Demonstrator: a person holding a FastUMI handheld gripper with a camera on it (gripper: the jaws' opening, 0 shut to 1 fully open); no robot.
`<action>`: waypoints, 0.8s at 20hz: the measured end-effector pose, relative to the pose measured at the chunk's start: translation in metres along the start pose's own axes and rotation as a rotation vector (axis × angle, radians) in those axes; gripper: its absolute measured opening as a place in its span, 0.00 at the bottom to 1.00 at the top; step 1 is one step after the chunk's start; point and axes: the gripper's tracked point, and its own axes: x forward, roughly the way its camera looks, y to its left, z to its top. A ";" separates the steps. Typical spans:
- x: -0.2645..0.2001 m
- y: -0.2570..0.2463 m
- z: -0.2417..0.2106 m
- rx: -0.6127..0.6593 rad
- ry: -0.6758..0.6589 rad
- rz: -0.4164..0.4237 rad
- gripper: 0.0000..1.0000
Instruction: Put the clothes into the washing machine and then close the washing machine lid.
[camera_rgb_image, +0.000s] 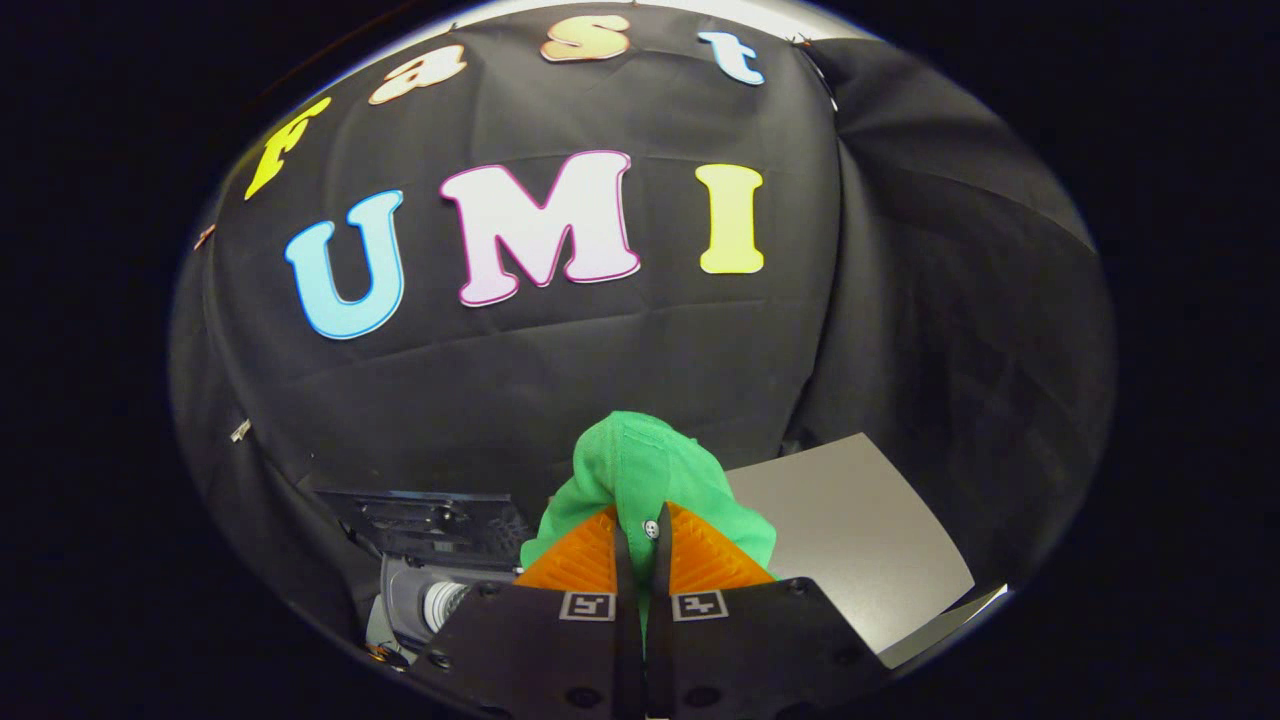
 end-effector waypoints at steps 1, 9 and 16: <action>-0.002 0.013 -0.003 -0.004 0.004 0.009 0.06; -0.015 0.125 -0.028 -0.043 -0.002 0.099 0.06; -0.017 0.195 -0.055 -0.081 0.009 0.135 0.06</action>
